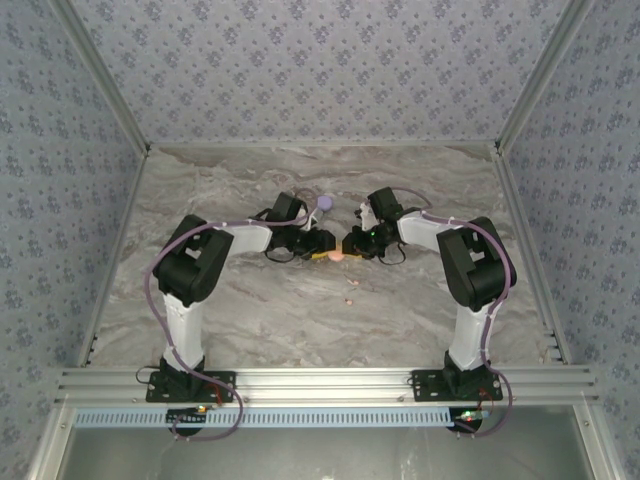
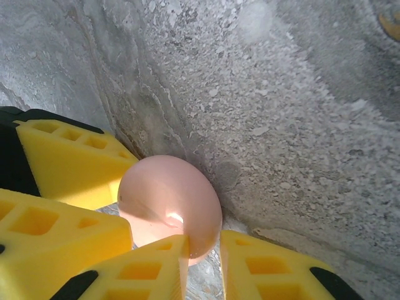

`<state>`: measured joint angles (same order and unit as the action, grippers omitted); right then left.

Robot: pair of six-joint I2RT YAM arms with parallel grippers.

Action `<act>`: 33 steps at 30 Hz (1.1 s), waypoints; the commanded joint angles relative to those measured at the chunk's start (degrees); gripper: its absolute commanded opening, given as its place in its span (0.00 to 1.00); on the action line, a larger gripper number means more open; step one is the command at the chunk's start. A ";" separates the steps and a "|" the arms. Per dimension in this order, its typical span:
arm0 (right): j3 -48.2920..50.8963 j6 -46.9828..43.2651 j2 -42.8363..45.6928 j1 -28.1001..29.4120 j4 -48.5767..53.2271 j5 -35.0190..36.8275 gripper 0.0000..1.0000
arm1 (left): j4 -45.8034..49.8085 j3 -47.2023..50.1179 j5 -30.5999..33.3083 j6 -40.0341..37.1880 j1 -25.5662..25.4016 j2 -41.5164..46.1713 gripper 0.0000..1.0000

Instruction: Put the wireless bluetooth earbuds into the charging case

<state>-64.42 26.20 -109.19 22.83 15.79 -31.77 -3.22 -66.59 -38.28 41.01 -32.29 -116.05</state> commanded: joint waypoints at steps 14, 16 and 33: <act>-0.62 1.05 -1.48 -0.29 1.05 1.34 0.24 | -0.11 0.19 -0.80 0.26 -1.05 -1.11 0.35; -0.62 0.73 -1.08 -0.34 1.31 1.62 0.24 | 1.28 -0.03 0.40 -0.57 -1.08 -0.76 0.34; 4.28 -1.48 8.27 -2.23 -0.50 2.43 0.36 | 2.43 0.88 2.31 -3.02 -0.08 3.90 0.18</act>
<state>-61.67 26.20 -105.69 21.82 15.33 -29.93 -2.52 -66.52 -37.47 40.10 -33.01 -115.96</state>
